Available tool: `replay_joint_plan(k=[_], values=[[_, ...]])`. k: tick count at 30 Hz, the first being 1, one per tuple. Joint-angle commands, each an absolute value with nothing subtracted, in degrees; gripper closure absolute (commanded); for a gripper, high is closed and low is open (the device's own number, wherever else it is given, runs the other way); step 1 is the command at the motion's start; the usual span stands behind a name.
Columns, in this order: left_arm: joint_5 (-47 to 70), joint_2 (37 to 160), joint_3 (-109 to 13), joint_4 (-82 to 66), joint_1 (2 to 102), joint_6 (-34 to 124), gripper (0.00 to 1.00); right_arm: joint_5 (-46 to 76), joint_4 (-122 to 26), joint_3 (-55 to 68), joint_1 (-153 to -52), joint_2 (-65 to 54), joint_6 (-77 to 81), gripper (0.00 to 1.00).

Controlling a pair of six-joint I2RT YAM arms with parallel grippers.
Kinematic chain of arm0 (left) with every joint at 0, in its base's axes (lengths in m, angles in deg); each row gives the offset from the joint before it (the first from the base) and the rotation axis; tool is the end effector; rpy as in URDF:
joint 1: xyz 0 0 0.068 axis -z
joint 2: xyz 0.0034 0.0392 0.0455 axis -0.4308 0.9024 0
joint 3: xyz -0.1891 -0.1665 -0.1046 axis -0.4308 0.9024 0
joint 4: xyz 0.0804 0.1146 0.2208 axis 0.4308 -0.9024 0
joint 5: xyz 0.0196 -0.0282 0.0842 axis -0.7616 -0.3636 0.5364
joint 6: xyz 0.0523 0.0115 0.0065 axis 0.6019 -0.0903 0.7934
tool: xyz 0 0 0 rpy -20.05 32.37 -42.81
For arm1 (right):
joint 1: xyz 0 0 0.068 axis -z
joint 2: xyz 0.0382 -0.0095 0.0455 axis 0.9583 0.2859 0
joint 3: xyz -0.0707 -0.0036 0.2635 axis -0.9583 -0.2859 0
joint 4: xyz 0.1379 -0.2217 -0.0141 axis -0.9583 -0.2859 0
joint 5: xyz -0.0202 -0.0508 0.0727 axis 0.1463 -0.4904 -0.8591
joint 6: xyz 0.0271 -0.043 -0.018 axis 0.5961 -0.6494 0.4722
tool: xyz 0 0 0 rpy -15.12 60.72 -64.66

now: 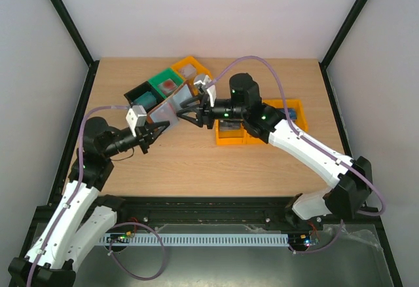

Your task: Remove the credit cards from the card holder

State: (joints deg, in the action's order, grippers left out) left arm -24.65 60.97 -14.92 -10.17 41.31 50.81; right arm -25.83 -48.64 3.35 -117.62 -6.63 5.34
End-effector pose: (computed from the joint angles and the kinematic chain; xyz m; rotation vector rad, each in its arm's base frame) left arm 0.1412 -0.0659 0.3424 0.7569 1.4381 -0.8906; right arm 0.2109 0.2424 0.3897 -1.1691 1.4661 1.3927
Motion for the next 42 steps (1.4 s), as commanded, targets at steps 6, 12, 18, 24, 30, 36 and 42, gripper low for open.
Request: replay_joint_plan(k=[6,12,18,24,30,36,42], values=[[-29.3,61.0,-13.9,-8.5,43.8,56.0,0.98,-27.1,-47.9,5.8,-120.8,-5.0,3.2,0.60],[-28.9,61.3,-13.4,-8.3,44.5,56.1,0.98,-28.9,-48.6,6.6,-123.0,-4.1,0.3,0.66],[-27.8,61.4,-13.2,-9.5,44.9,56.7,0.98,-30.7,-50.8,7.2,-123.0,-4.3,-2.4,0.84],[-27.4,60.8,-14.2,-15.7,44.8,63.6,0.98,-27.4,-55.0,5.6,-121.0,-9.4,-8.6,0.98],[-26.3,60.6,-15.4,-21.4,44.8,71.1,0.98,-21.6,-61.6,7.1,-118.2,-11.2,-10.3,0.86],[-23.6,60.2,-15.5,-23.2,44.4,74.2,0.98,-12.3,-65.8,6.0,-116.5,-17.0,-14.2,0.67],[-27.8,59.9,-15.7,-21.3,43.8,70.8,0.98,-6.2,-66.0,3.1,-115.3,-19.2,-14.1,0.01]])
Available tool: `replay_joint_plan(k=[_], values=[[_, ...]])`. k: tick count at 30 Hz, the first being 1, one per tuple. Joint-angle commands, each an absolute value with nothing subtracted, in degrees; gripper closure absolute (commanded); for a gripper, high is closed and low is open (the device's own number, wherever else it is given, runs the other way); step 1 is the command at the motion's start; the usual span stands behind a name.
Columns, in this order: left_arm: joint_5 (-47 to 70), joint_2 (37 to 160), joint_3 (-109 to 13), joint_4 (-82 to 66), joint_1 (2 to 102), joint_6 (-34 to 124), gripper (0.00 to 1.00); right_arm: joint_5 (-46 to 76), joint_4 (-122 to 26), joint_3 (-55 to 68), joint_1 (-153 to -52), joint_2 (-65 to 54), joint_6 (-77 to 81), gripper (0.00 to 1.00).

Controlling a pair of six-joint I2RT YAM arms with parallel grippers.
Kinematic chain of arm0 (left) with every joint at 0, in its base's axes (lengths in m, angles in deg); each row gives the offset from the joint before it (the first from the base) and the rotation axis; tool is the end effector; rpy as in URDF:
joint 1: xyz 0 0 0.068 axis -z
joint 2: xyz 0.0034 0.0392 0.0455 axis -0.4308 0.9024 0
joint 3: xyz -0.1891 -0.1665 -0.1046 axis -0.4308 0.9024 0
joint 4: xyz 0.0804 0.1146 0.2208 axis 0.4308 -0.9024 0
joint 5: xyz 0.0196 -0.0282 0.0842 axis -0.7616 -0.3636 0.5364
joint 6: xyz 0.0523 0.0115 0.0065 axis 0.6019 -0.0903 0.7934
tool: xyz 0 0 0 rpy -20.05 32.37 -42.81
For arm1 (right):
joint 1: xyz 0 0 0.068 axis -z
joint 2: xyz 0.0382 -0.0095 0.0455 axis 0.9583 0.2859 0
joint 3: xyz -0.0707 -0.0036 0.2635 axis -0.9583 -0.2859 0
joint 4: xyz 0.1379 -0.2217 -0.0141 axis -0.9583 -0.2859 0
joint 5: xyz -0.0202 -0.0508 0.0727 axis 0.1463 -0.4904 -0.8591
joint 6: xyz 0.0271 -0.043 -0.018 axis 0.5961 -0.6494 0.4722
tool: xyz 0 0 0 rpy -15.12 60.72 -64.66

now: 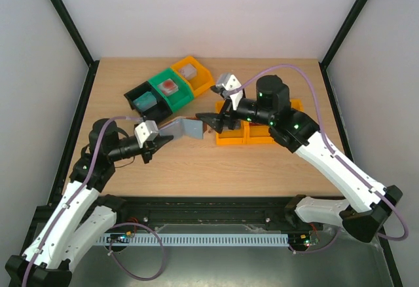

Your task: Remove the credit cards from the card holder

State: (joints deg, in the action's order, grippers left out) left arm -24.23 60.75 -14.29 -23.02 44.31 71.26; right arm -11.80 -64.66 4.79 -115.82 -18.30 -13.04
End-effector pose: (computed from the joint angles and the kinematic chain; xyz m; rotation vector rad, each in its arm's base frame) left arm 0.1356 -0.0723 0.3170 1.0171 1.4564 -0.7334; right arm 0.1785 0.1904 0.4248 -1.1689 1.4015 0.9522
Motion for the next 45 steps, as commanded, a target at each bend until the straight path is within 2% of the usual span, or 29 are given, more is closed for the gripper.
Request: replay_joint_plan(k=[1,10,13,14,15,19,20,23,25,26,39,42,45], values=[[-28.1,59.9,-15.7,-21.0,43.8,70.4,0.98,-7.2,-66.0,3.0,-115.3,-18.9,-14.3,0.01],[-27.0,59.9,-15.6,-18.4,42.8,65.8,0.98,-31.4,-69.3,3.2,-115.4,-13.9,-17.0,0.01],[-27.2,59.8,-15.4,-17.8,42.8,65.0,0.98,-31.8,-69.3,3.2,-115.8,-12.3,-16.3,0.00],[-27.4,59.8,-15.3,-17.5,42.8,64.6,0.98,-30.7,-68.3,2.9,-115.8,-12.0,-15.1,0.04],[-27.6,59.8,-15.3,-17.1,42.8,64.2,0.98,-28.9,-66.7,2.5,-115.9,-11.7,-13.5,0.15],[-29.1,59.7,-14.8,-15.8,42.5,62.2,0.98,-24.1,-63.3,3.1,-115.8,-10.1,-9.5,0.92],[-29.3,59.7,-14.8,-15.8,42.5,61.9,0.98,-24.0,-63.5,3.6,-115.8,-9.8,-9.3,0.98],[-29.7,59.3,-14.9,-16.5,42.2,61.9,0.95,-22.7,-62.6,3.8,-115.4,-10.9,-9.0,0.98],[-29.3,58.7,-14.9,-16.4,41.5,61.0,0.67,-23.8,-61.0,2.5,-114.3,-12.8,-9.0,0.98],[-28.5,58.3,-14.9,-15.7,40.7,59.1,0.56,-24.9,-60.5,2.0,-113.7,-13.7,-9.0,0.98],[-24.6,55.6,-13.5,-11.0,37.3,57.3,0.54,-30.0,-63.4,2.5,-113.2,-15.7,-11.8,0.98],[-23.3,55.7,-13.6,-9.7,37.4,56.7,0.48,-30.4,-63.0,2.6,-113.2,-15.5,-11.2,0.98],[-26.2,56.1,-14.0,-10.4,37.7,58.3,0.37,-30.4,-62.3,2.8,-113.2,-15.1,-9.9,0.98]])
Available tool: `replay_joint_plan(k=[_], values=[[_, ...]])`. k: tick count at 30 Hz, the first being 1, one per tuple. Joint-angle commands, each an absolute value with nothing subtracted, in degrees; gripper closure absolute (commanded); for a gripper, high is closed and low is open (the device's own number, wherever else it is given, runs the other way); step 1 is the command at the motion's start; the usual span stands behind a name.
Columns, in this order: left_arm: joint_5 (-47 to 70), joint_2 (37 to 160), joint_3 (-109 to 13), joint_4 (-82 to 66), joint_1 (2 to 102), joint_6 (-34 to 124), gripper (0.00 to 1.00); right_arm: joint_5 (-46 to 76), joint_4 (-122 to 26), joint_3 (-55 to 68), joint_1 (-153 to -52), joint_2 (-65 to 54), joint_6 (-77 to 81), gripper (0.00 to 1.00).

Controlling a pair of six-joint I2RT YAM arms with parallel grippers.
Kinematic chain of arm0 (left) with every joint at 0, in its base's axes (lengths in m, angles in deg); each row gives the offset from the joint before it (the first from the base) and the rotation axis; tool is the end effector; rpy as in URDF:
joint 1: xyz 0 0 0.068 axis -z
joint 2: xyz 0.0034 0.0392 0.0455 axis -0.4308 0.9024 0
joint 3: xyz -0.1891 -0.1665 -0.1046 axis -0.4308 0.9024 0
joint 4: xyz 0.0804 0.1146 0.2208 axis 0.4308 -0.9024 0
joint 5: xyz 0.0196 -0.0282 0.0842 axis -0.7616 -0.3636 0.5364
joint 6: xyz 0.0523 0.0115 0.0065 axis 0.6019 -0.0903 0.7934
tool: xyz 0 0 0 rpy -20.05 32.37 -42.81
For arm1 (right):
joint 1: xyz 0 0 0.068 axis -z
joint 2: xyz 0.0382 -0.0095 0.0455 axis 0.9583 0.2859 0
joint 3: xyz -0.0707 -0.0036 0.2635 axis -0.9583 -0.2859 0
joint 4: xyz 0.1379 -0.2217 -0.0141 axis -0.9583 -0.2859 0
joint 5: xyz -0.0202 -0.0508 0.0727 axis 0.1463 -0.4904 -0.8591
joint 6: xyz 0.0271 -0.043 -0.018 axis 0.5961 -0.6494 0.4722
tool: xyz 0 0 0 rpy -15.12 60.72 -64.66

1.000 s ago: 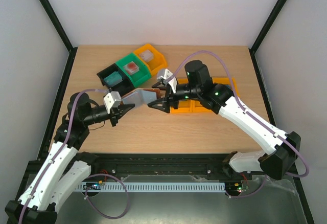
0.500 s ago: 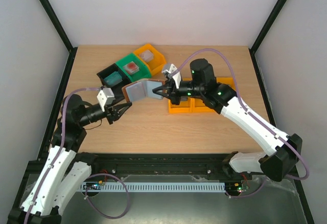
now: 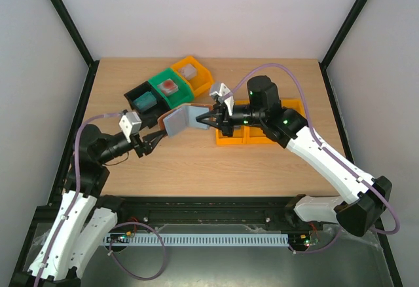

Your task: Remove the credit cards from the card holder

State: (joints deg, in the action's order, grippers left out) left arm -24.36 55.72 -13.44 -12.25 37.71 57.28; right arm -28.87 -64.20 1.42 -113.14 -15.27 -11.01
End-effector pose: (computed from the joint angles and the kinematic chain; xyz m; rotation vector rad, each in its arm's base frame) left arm 0.1268 -0.0528 0.3414 0.7819 1.3734 -0.7416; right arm 0.1913 0.1953 0.3944 -1.3115 1.4150 1.2274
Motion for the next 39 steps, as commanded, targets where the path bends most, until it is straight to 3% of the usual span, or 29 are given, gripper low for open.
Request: replay_joint_plan(k=[1,14,16,18,19,20,22,30,39], values=[[-27.9,56.0,-14.1,-11.2,38.0,59.8,0.34,-30.1,-61.9,2.9,-113.2,-15.0,-9.3,0.98],[-33.8,56.9,-15.1,-16.0,39.4,66.7,0.20,-30.0,-62.8,4.6,-113.2,-12.1,-6.7,0.98],[-32.2,57.0,-15.1,-14.5,39.3,64.8,0.34,-30.6,-62.9,4.6,-113.1,-12.2,-6.9,0.98],[-30.2,57.1,-15.1,-12.3,39.3,62.9,0.59,-30.3,-63.2,4.6,-113.2,-12.3,-7.1,0.98],[-30.3,57.1,-15.1,-11.9,39.4,62.7,0.67,-30.3,-63.4,4.5,-113.2,-12.3,-7.3,0.98],[-30.6,57.2,-15.1,-11.8,39.3,62.7,0.75,-30.1,-63.6,4.6,-113.2,-12.3,-7.5,0.98],[-31.3,57.1,-15.2,-12.3,39.4,62.8,0.81,-30.1,-64.1,4.6,-113.2,-12.4,-8.2,0.98],[-28.9,56.6,-14.4,-13.1,39.0,64.0,0.88,-31.1,-64.9,4.9,-113.1,-12.4,-9.0,0.98],[-24.1,56.9,-12.5,-6.8,40.4,60.1,0.83,-35.0,-67.8,6.0,-116.7,-10.1,-12.3,0.98]])
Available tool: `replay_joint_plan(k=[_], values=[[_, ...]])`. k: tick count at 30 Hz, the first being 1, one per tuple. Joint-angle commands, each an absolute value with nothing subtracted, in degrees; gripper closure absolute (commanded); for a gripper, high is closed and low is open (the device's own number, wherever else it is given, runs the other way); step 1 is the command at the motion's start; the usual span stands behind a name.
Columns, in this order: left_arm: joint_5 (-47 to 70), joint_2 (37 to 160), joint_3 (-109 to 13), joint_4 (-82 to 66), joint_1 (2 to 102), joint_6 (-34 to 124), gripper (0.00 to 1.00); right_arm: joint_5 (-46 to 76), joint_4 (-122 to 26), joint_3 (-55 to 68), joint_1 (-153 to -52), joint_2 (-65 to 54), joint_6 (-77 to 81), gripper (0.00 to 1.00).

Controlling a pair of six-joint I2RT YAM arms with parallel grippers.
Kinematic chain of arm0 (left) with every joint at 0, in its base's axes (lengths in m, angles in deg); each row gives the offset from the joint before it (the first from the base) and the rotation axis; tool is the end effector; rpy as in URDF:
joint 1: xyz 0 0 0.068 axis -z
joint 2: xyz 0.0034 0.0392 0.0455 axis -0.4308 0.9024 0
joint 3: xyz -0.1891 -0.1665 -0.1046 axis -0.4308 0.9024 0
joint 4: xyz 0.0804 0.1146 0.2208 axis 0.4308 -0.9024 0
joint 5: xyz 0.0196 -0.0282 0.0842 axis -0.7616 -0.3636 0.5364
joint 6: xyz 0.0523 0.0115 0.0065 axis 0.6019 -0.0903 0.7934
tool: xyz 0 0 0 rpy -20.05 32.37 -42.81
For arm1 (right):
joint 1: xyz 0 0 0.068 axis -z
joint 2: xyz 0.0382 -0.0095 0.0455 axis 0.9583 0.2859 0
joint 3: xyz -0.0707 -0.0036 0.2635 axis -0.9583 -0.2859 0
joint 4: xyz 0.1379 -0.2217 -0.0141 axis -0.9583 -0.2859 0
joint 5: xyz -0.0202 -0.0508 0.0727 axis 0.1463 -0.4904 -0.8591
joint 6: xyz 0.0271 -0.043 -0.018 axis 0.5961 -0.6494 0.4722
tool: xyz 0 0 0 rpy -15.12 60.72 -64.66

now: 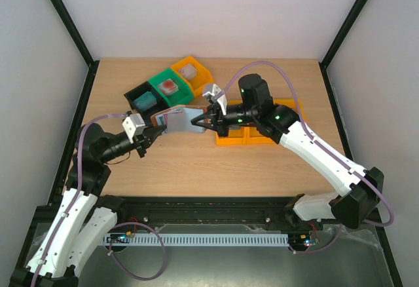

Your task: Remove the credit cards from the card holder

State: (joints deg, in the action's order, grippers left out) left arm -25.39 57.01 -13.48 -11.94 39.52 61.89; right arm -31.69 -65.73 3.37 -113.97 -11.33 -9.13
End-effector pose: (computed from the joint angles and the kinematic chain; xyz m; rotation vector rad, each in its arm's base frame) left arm 0.1294 -0.0584 0.3395 0.8676 1.3333 -0.7226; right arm 0.1999 0.2093 0.3860 -1.3386 1.4739 1.3198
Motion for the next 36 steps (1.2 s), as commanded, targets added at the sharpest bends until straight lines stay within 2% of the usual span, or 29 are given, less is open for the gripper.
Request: replay_joint_plan(k=[1,8,14,18,20,22,23,24,27,28,29,32,36], values=[[-24.5,57.0,-12.3,-6.5,40.7,59.9,0.83,-35.1,-68.0,6.2,-117.4,-9.8,-12.8,0.98],[-26.6,56.8,-11.7,-5.9,41.6,59.1,0.83,-34.0,-65.8,6.2,-118.4,-9.2,-12.4,0.98],[-28.0,56.5,-10.5,-4.3,41.9,56.3,0.77,-34.3,-62.7,6.5,-118.5,-7.8,-9.0,0.98],[-28.4,56.5,-10.0,-4.1,42.2,55.2,0.78,-34.7,-61.1,6.4,-118.5,-7.0,-7.9,0.98],[-28.8,56.4,-9.9,-4.2,42.3,55.0,0.82,-34.7,-60.9,6.4,-118.5,-6.8,-7.7,0.98],[-28.6,56.4,-9.9,-4.7,42.4,55.1,0.95,-34.6,-61.0,6.4,-118.5,-6.7,-7.9,0.98],[-28.0,56.3,-10.0,-5.4,42.4,55.3,0.97,-34.6,-61.3,6.5,-118.5,-6.8,-8.3,0.97],[-26.3,56.3,-10.2,-6.4,42.3,55.6,0.98,-33.8,-61.6,6.5,-118.3,-6.9,-8.6,0.88],[-13.4,56.9,-10.2,-11.2,42.3,60.2,0.98,-23.7,-58.6,4.7,-116.2,-8.2,-3.7,0.53],[-6.1,57.4,-9.8,-12.7,42.3,63.5,0.98,-18.9,-57.8,4.1,-114.7,-8.6,-1.3,0.46],[1.8,58.1,-9.4,-13.9,42.3,67.4,0.98,-14.4,-57.5,3.8,-113.4,-8.6,0.9,0.42],[21.5,60.7,-8.5,-17.1,42.5,83.6,0.98,-3.5,-60.4,4.7,-111.5,-8.0,4.1,0.40],[39.3,61.3,-6.0,-12.8,43.7,103.8,0.98,-5.7,-60.4,5.0,-111.4,-7.8,4.1,0.39]])
